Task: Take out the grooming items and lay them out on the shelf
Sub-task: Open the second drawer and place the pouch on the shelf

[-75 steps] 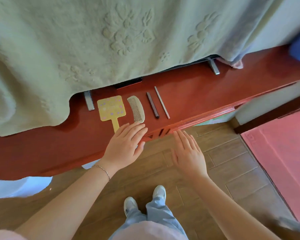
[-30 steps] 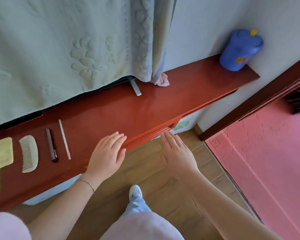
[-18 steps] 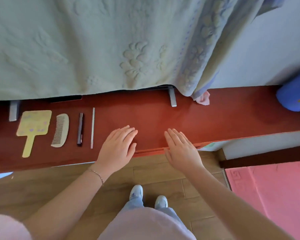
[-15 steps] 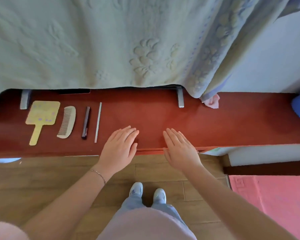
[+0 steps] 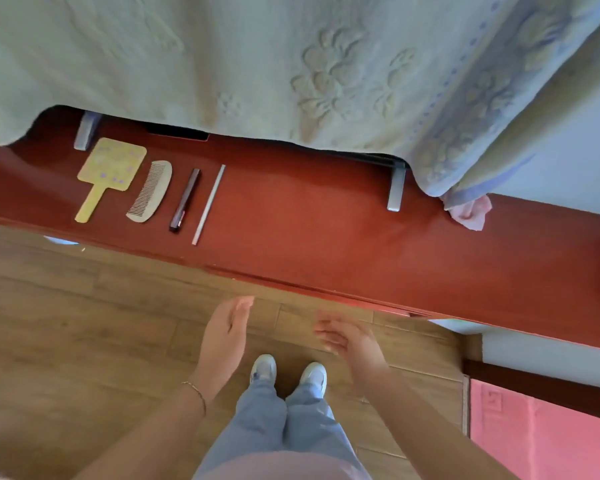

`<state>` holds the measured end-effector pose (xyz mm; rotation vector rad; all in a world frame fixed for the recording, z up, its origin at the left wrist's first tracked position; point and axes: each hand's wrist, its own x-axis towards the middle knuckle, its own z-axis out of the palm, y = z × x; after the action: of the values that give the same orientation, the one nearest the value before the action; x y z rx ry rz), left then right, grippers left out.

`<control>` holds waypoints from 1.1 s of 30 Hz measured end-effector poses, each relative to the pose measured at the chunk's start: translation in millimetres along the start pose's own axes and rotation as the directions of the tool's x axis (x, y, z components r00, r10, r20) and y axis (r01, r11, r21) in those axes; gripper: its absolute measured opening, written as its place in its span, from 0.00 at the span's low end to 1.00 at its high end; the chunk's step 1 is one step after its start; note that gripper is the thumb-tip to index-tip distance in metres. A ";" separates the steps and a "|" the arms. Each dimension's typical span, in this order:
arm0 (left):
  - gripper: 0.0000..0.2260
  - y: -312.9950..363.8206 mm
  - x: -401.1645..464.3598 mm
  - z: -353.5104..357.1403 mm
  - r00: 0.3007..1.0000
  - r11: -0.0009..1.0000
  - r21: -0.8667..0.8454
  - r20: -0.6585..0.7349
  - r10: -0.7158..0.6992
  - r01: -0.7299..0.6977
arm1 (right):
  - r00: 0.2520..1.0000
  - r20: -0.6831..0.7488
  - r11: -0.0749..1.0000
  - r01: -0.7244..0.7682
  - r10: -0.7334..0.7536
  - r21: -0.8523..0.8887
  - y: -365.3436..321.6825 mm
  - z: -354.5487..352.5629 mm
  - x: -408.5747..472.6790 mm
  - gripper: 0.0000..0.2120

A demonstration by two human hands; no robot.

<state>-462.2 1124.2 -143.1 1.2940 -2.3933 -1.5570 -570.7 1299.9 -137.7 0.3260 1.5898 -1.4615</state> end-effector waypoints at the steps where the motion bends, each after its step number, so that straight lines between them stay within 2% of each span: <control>1: 0.13 -6.1 7.2 5.9 0.983 0.974 -0.136 0.034 -0.179 0.182 | 0.993 -0.038 0.988 -0.110 0.115 0.107 10.6 -3.4 10.9 0.14; 2: 0.14 -11.2 17.5 11.1 0.935 0.885 -0.301 0.103 -0.339 0.354 | 0.976 -0.082 0.959 -0.181 0.203 0.216 19.4 -7.7 22.5 0.14; 4: 0.16 -18.8 41.2 21.1 0.799 0.552 -0.598 0.290 -0.526 0.580 | 0.934 -0.152 0.872 -0.232 0.324 0.430 32.8 -15.7 45.9 0.12; 5: 0.17 -22.2 53.0 25.8 0.747 0.397 -0.677 0.353 -0.564 0.620 | 0.915 -0.184 0.826 -0.219 0.359 0.520 36.6 -19.3 56.8 0.13; 6: 0.19 -25.8 64.9 30.6 0.719 0.305 -0.717 0.383 -0.581 0.628 | 0.897 -0.221 0.785 -0.191 0.383 0.589 38.4 -22.9 67.3 0.13; 8: 0.20 -31.2 87.0 40.8 0.702 0.219 -0.761 0.392 -0.594 0.611 | 0.873 -0.273 0.714 -0.115 0.405 0.690 38.8 -29.2 86.8 0.11; 11: 0.21 -32.0 110.1 51.3 0.692 0.106 -0.827 0.383 -0.612 0.552 | 0.877 -0.285 0.592 0.002 0.386 0.806 37.4 -35.1 108.8 0.11; 13: 0.18 -29.7 114.0 53.6 0.696 0.068 -0.849 0.380 -0.609 0.524 | 0.879 -0.288 0.551 0.035 0.380 0.834 41.0 -37.0 116.2 0.12; 16: 0.15 -27.7 109.3 53.1 0.715 0.051 -0.864 0.379 -0.587 0.501 | 0.885 -0.298 0.568 0.047 0.357 0.821 46.9 -35.8 115.6 0.13; 18: 0.16 -30.4 107.4 49.9 0.718 0.052 -0.863 0.384 -0.581 0.503 | 0.888 -0.304 0.569 0.061 0.345 0.820 48.6 -33.9 111.6 0.13; 28: 0.14 -57.5 65.9 35.8 0.646 0.107 -0.796 0.395 -0.653 0.596 | 0.878 -0.270 0.635 -0.050 0.396 0.771 78.6 -29.8 66.5 0.13; 33: 0.14 -73.9 36.5 28.9 0.595 0.061 -0.794 0.399 -0.698 0.604 | 0.869 -0.286 0.655 -0.057 0.404 0.753 102.9 -24.2 37.0 0.14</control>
<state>-451.9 1110.7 -228.7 2.0447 -0.3471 -2.2832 -527.4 1334.2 -235.1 1.3704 1.1217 -1.8392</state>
